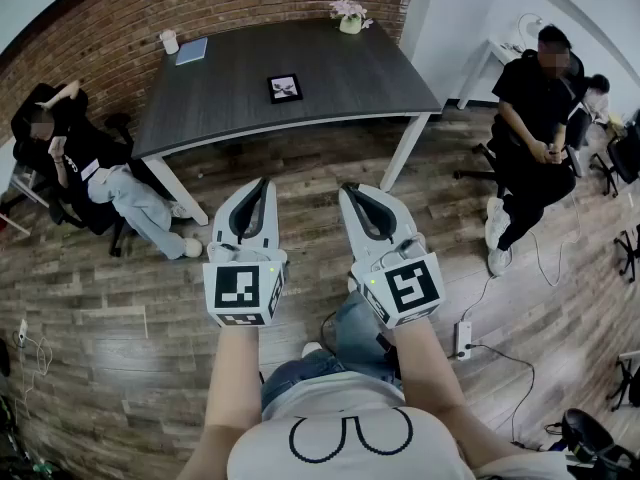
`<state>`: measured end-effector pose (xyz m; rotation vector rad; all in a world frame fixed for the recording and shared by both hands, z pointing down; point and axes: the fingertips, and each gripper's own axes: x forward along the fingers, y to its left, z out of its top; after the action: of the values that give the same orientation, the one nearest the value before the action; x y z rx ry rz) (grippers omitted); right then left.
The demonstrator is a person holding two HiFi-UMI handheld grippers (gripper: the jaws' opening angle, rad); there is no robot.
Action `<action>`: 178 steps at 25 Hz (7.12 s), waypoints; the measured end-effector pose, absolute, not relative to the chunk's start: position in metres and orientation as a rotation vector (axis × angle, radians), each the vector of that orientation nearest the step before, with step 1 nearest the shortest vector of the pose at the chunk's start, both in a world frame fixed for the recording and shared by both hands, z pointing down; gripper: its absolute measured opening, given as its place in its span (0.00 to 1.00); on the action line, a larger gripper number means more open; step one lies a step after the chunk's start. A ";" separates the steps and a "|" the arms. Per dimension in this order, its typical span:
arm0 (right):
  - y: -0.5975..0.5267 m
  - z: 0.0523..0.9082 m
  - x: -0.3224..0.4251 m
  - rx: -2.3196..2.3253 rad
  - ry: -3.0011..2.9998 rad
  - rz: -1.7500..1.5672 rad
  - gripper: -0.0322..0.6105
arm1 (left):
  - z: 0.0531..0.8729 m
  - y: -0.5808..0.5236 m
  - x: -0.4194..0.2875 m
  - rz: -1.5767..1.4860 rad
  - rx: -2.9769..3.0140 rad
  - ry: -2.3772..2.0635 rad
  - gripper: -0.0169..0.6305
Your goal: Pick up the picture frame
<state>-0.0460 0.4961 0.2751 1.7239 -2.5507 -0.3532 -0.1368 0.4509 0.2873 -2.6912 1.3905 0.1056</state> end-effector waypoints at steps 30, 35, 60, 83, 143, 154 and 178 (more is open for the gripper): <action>0.156 0.284 0.055 1.491 -2.795 -0.179 0.04 | 0.287 0.121 -0.053 0.051 -2.600 1.691 0.02; 0.107 0.291 0.073 1.450 -2.821 -0.122 0.04 | 0.294 0.078 -0.036 0.012 -2.580 1.733 0.02; -0.099 0.347 0.080 1.494 -2.727 0.065 0.05 | 0.387 -0.120 -0.051 -0.216 -2.807 1.854 0.35; -0.242 0.442 0.054 1.528 -2.465 0.539 0.65 | 0.474 -0.253 -0.079 -0.429 -3.013 1.731 0.35; -0.247 0.545 0.041 1.253 -2.390 0.971 0.64 | 0.624 -0.209 -0.059 -0.827 -3.771 1.971 0.14; -0.227 0.588 0.019 1.070 -2.273 1.521 0.58 | 0.623 -0.209 -0.057 -0.799 -3.819 1.936 0.14; -0.212 0.611 -0.006 0.890 -2.124 2.053 0.10 | 0.622 -0.208 -0.058 -0.762 -3.801 1.931 0.14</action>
<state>-0.0060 -0.2119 0.6113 0.8897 -2.1239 2.0526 -0.0585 -0.2078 0.6215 -3.8014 1.9312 -0.7617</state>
